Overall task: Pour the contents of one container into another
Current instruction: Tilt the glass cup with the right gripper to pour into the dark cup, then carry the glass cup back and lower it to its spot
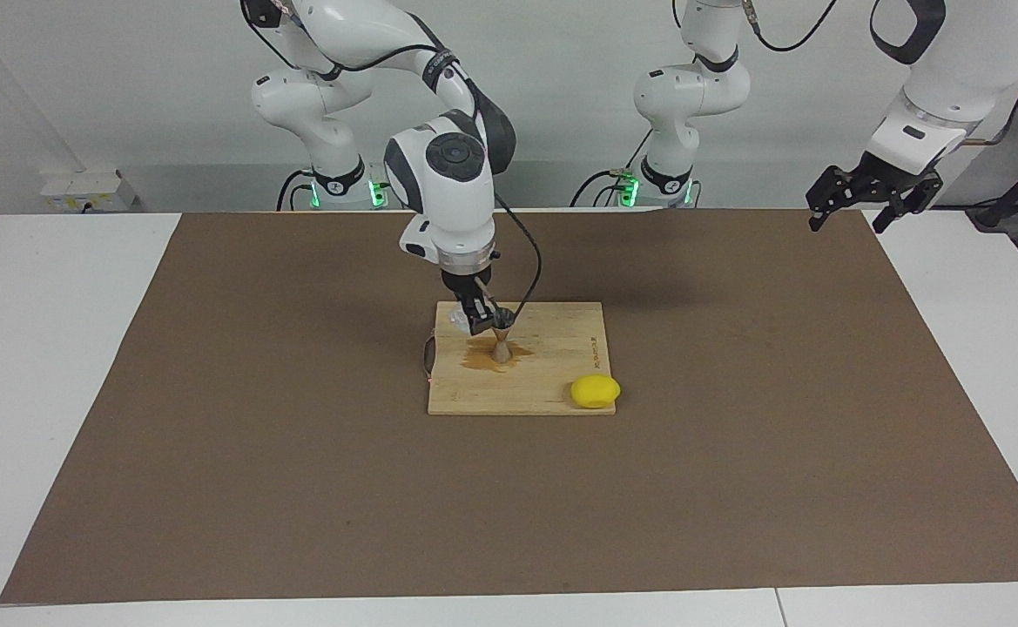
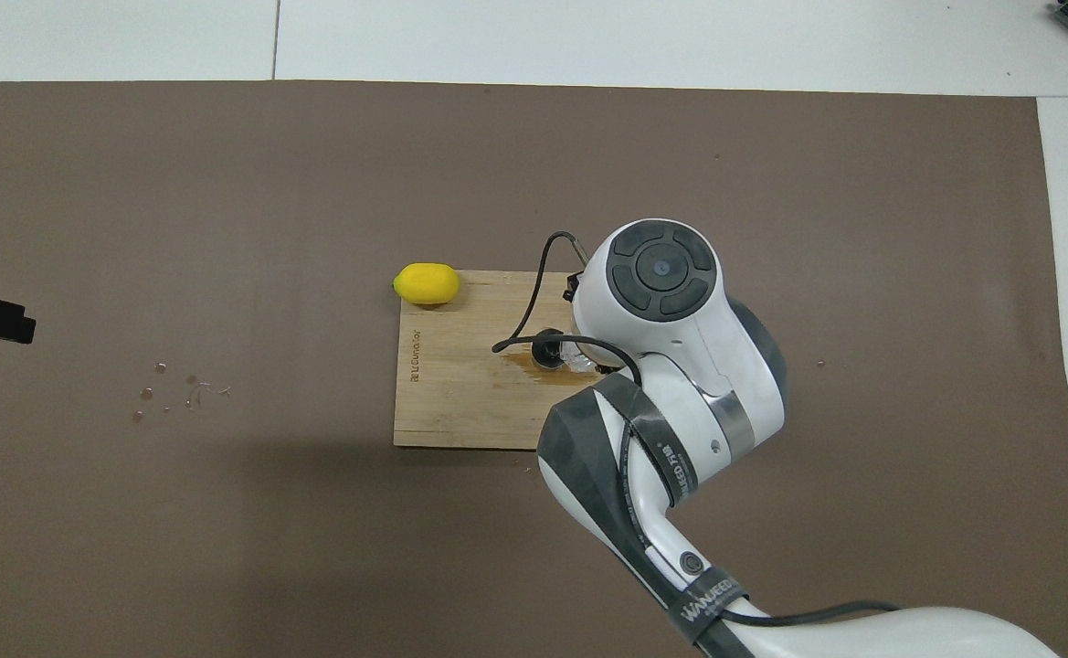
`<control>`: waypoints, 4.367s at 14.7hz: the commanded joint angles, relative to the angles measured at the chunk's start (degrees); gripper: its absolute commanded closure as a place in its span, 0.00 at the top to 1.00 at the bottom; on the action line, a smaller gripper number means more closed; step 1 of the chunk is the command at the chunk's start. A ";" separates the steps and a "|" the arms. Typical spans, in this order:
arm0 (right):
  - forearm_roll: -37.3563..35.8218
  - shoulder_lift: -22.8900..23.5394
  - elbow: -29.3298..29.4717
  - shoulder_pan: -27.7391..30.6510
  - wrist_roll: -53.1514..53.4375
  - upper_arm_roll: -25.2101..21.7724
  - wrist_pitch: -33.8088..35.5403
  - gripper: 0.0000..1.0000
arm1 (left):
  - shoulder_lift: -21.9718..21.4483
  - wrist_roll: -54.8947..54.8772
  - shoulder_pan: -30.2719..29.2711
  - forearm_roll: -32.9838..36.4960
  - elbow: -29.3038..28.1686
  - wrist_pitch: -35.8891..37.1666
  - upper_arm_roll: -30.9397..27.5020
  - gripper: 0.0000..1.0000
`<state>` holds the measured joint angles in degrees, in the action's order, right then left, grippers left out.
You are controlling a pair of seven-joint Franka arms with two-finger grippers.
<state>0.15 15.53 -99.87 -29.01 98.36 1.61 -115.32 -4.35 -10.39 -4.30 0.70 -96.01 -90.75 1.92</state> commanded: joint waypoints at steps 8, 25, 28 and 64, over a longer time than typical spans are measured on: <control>-3.23 0.65 1.52 -1.05 1.83 0.06 0.19 0.00 | 0.05 4.75 -0.62 -0.79 0.12 -1.18 0.01 1.00; 6.00 1.26 1.78 1.32 2.27 -0.12 -2.45 0.00 | -0.13 6.35 -1.94 0.00 0.38 2.16 -0.43 1.00; 6.26 1.44 1.78 2.11 2.18 -0.03 -2.54 0.00 | -0.04 6.35 -1.94 1.23 0.56 1.98 -0.34 1.00; 44.85 3.99 -16.76 36.13 -50.20 -0.12 -2.10 0.07 | 2.86 6.61 4.30 0.62 0.82 -2.41 -5.08 1.00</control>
<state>43.24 19.89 -115.97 6.38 50.07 0.80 -117.02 -1.41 -4.44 -1.80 0.75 -95.65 -93.65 -1.56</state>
